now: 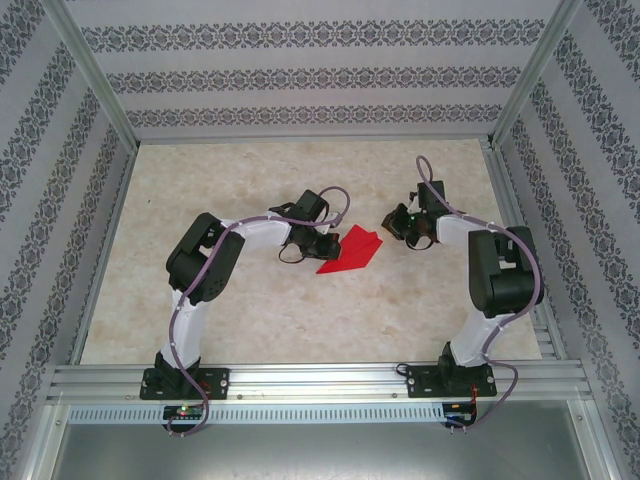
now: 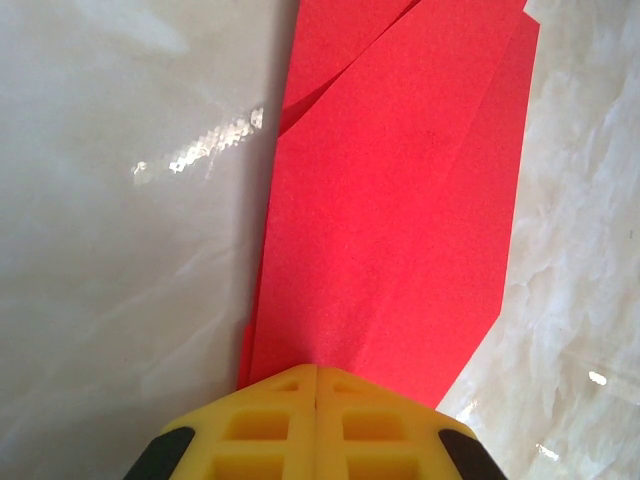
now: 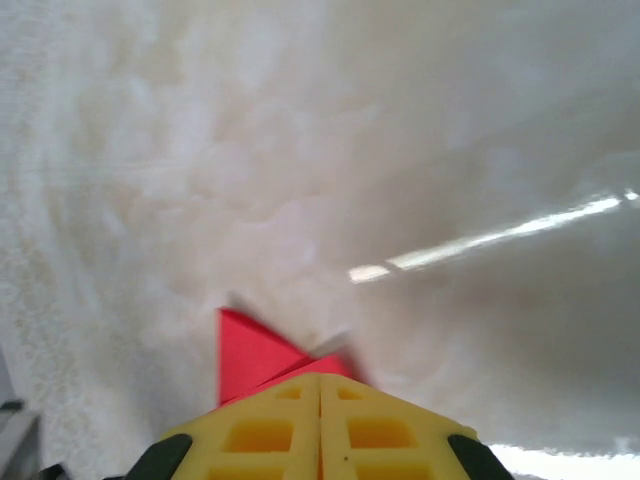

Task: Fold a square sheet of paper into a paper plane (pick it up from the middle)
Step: Fourth fold the wing at the center of the table.

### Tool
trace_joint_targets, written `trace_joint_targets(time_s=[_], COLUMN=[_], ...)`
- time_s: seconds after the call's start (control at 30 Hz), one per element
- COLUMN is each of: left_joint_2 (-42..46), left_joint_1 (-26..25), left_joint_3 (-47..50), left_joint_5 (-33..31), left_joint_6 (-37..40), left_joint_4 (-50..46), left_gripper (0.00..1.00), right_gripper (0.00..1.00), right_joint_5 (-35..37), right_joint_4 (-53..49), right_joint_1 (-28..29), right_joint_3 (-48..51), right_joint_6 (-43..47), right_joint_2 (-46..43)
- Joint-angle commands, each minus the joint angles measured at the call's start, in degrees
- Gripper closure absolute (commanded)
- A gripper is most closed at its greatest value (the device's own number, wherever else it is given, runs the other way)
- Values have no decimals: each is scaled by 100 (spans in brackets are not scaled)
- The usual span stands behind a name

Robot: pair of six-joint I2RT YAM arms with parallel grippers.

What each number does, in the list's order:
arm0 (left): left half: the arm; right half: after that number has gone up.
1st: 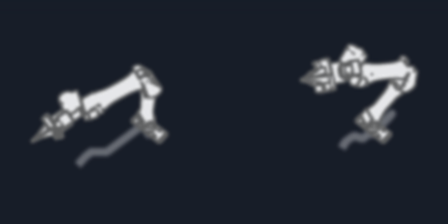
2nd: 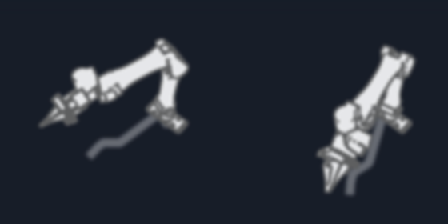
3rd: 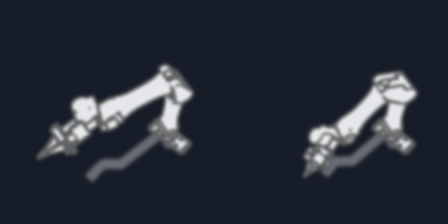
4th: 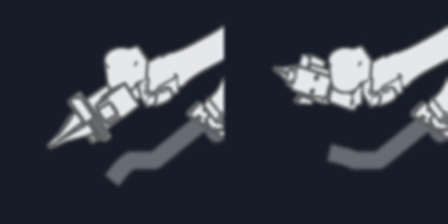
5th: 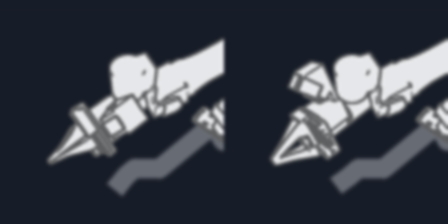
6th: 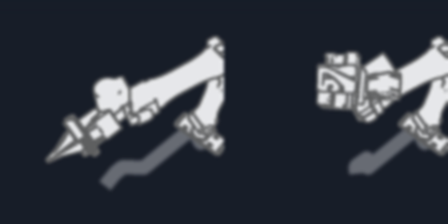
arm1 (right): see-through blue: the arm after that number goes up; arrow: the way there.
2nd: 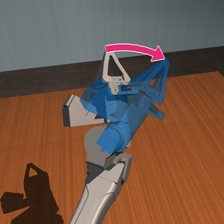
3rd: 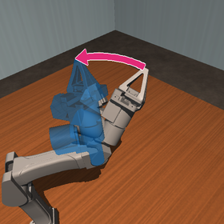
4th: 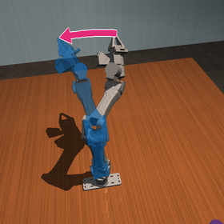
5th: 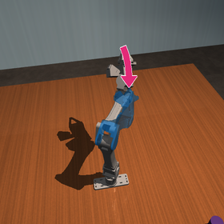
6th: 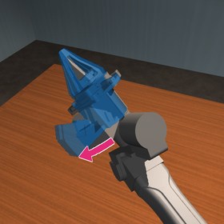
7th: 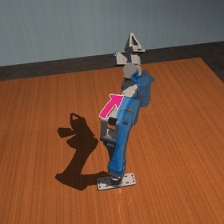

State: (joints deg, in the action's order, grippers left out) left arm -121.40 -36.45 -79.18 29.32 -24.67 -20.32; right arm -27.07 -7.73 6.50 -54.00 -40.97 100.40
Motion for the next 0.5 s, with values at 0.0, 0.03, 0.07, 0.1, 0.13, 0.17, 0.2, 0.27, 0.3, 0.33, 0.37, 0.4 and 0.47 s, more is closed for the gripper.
trace_joint_targets(time_s=[0.0, 0.03, 0.07, 0.1, 0.13, 0.17, 0.2, 0.27, 0.3, 0.33, 0.37, 0.4, 0.47], left_joint_2=[-185, -187, -181, -175, -171, -168, -161, -152, -143, -139, -129, -109, -81], left_joint_1=[-56, -58, -57, -56, -56, -56, -56, -56, -56, -60, -58, -58, -56], left_joint_3=[157, 165, 174, 183, 183, 196, 192, 182, 181, 183, 183, 192, 192], left_joint_5=[-217, -210, -195, -184, -187, -181, -170, -143, -116, -90, -58, -33, 16], left_joint_6=[28, 8, -1, -20, -22, -28, -38, -49, -49, -55, -56, -57, -58], left_joint_4=[-738, -708, -678, -650, -629, -610, -589, -554, -527, -502, -477, -453, -408], left_gripper=[96, 96, 95, 95, 95, 95, 95, 95, 95, 95, 95, 95, 95], right_gripper=[92, 92, 92, 92, 92, 92, 92, 92, 92, 92, 92, 92, 92], right_joint_5=[70, 54, 20, -4, -32, -77, -105, -146, -177, -208, -240, -284, -299], right_joint_4=[35, 144, 231, 345, 479, 597, 647, 757, 810, 867, 931, 978, 1050], right_joint_1=[472, 614, 732, 849, 967, 1064, 1152, 1286, 1334, 1368, 1390, 1413, 1415], right_joint_3=[186, 279, 352, 428, 496, 536, 549, 549, 544, 547, 556, 544, 544], right_joint_6=[-126, -238, -342, -463, -588, -658, -721, -792, -824, -878, -909, -930, -964], right_joint_2=[-281, -288, -280, -267, -237, -200, -140, -12, 64, 142, 207, 282, 381])
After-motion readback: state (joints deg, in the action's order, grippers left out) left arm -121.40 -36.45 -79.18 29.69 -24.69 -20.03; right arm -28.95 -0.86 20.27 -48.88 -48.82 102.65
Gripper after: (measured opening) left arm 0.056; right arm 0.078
